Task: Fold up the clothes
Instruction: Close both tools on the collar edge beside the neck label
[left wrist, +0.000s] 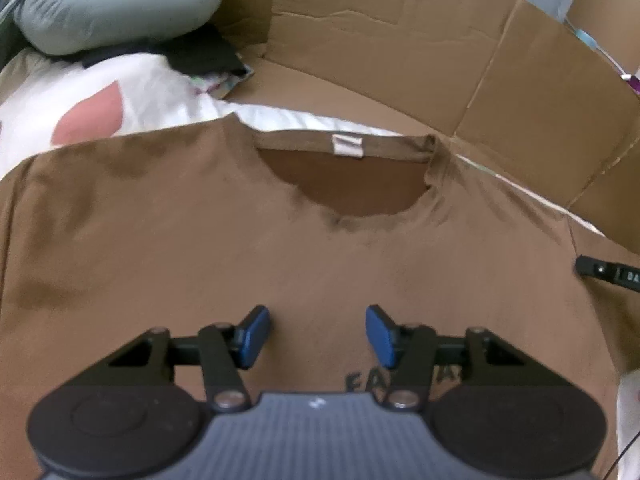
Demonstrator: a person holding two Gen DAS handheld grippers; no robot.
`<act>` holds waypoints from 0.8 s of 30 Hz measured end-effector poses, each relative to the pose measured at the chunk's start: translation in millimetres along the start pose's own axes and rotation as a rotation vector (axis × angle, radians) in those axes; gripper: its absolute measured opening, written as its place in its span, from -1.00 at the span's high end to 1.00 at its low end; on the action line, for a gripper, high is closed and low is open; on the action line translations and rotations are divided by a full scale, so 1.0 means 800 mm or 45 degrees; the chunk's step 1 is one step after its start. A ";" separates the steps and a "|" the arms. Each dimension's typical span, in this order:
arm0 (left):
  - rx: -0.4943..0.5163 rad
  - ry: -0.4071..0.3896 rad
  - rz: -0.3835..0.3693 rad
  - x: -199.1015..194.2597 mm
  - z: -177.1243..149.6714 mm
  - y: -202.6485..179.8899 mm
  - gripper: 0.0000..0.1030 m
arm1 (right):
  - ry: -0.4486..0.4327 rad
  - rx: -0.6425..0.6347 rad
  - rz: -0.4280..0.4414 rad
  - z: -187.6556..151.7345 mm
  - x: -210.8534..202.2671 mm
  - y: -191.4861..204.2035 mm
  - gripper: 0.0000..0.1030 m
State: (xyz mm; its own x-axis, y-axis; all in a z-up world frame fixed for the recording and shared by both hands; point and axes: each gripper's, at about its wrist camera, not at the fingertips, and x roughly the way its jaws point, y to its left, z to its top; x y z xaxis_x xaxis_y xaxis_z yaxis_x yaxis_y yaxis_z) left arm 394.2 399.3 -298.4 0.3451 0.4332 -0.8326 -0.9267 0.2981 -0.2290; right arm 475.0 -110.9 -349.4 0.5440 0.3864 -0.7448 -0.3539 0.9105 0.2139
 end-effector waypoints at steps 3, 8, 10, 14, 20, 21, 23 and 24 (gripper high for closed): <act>0.008 -0.010 -0.007 0.010 0.009 -0.009 -0.06 | 0.005 -0.012 -0.014 0.006 0.017 0.005 0.74; 0.029 -0.042 -0.049 0.014 0.023 -0.034 -0.03 | 0.002 -0.015 -0.045 0.016 0.034 0.009 0.78; 0.041 -0.050 -0.071 0.017 0.028 -0.047 0.12 | -0.004 -0.012 -0.055 0.021 0.038 0.008 0.77; 0.145 -0.029 -0.086 0.030 0.037 -0.080 0.67 | -0.007 0.004 -0.061 0.027 0.047 0.002 0.85; 0.151 -0.010 -0.143 0.057 0.055 -0.108 0.69 | -0.016 0.012 -0.081 0.035 0.058 -0.001 0.89; 0.150 -0.001 -0.144 0.064 0.058 -0.111 0.70 | -0.019 0.011 -0.089 0.037 0.060 -0.001 0.89; 0.170 0.015 -0.105 0.076 0.061 -0.113 0.75 | -0.020 0.012 -0.103 0.041 0.064 0.000 0.91; 0.184 0.023 -0.084 0.082 0.062 -0.113 0.79 | -0.019 0.013 -0.110 0.043 0.066 0.000 0.90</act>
